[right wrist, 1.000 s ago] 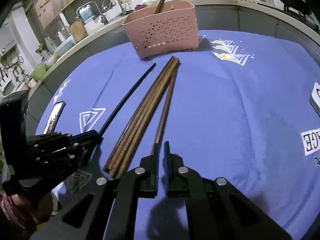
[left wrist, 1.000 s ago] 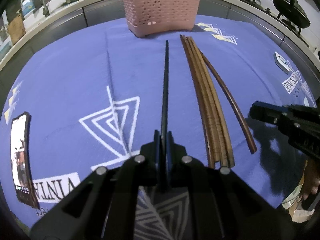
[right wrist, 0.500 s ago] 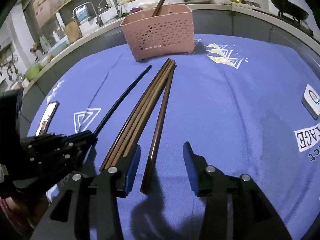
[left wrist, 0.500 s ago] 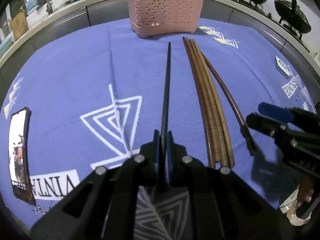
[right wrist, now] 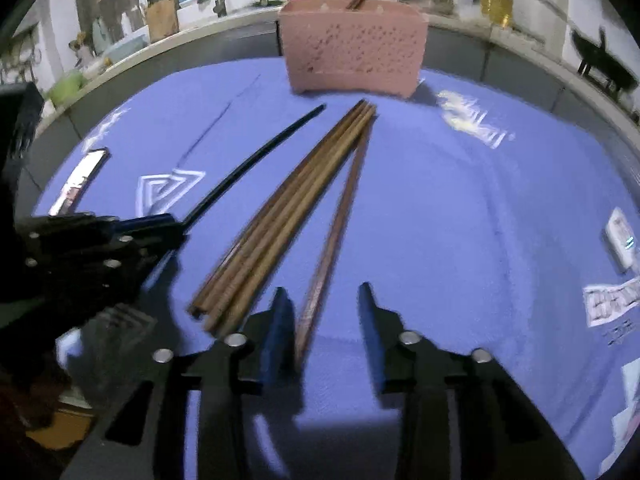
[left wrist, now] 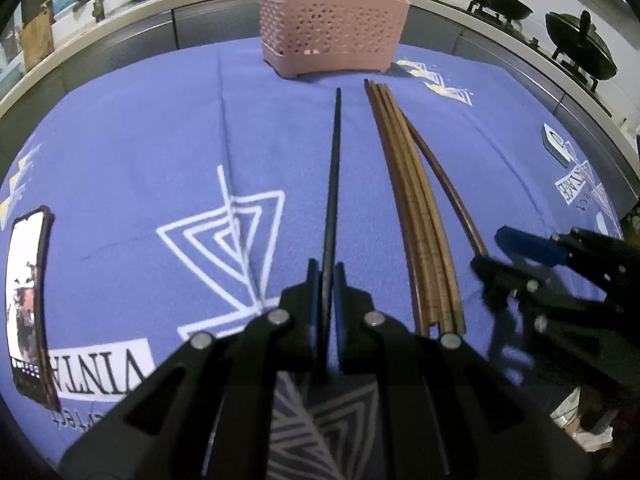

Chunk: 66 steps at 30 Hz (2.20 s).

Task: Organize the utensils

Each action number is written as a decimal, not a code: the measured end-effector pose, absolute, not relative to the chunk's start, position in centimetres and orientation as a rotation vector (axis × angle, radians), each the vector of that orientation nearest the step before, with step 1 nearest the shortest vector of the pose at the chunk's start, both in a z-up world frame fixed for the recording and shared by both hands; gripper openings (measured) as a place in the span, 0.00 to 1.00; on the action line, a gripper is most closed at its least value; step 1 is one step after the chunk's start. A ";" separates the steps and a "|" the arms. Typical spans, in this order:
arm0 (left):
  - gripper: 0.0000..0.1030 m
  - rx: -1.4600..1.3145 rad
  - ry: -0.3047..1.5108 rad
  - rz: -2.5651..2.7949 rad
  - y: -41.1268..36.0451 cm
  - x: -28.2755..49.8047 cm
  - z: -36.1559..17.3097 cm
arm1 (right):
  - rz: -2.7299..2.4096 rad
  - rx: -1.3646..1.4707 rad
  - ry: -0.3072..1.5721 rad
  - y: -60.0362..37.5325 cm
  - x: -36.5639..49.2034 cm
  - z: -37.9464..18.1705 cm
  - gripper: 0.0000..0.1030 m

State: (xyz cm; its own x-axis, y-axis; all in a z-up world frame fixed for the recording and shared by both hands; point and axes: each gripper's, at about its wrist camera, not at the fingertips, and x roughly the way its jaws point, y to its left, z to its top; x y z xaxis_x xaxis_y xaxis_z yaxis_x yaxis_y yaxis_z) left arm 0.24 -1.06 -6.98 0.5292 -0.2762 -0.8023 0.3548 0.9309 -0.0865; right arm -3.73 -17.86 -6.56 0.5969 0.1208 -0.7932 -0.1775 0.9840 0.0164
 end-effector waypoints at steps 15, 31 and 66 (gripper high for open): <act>0.07 0.092 0.990 -0.411 -1.1 1.7 -6.6 | 0.198 -0.040 0.946 -18.8 -1.4 -6.0 0.29; 0.08 0.232 0.995 -0.400 -5.9 12.5 -5.7 | 0.241 -0.066 0.995 -18.7 9.9 -5.0 0.29; 0.04 0.012 0.566 -0.490 0.7 -3.0 7.2 | 0.260 0.157 0.475 -22.6 -6.4 7.9 0.05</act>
State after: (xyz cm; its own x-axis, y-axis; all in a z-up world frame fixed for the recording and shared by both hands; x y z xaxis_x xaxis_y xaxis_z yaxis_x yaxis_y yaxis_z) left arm -3.03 0.70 7.19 0.7325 -0.4425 -0.5173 0.4492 0.8852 -0.1213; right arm -6.38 -22.63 7.93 0.8572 0.2826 -0.4306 -0.2100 0.9551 0.2089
